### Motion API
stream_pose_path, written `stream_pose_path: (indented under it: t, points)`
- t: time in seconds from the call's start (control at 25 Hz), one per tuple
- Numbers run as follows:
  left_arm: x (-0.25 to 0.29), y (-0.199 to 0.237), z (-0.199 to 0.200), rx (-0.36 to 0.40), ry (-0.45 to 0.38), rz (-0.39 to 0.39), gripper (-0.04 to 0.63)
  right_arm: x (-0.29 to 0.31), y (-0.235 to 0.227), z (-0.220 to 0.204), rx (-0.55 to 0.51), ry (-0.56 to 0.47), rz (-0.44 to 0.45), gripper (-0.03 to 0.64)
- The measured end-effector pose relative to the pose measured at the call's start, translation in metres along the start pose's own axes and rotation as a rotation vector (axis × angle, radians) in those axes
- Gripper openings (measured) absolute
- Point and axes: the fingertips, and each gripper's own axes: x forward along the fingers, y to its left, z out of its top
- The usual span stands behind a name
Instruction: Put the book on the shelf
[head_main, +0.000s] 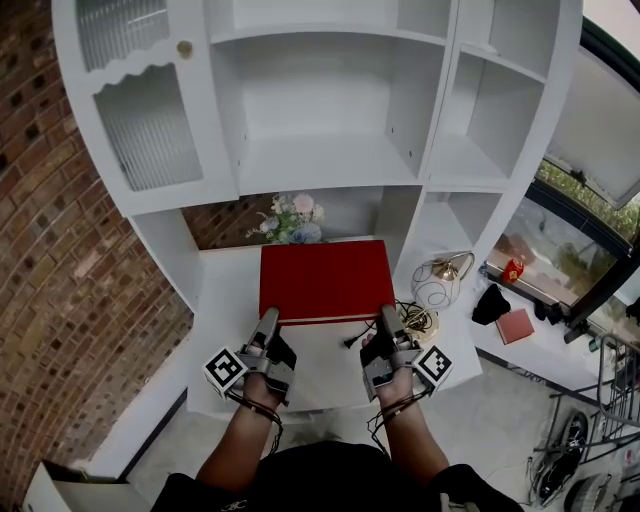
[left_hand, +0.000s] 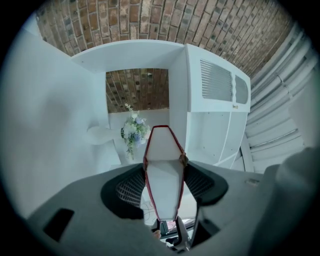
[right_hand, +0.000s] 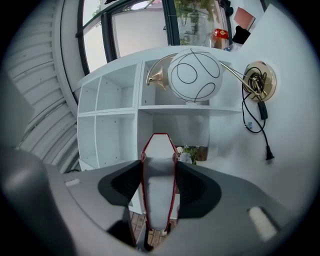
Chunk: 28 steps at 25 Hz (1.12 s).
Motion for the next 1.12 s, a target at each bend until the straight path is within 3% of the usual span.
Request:
stream_pose_path:
  t: [1.12]
  points:
    - [0.052, -0.099, 0.016, 0.136, 0.019, -0.222, 0.255, 0.04, 0.105, 0.023, -0.096, 0.007, 0.225, 0.232]
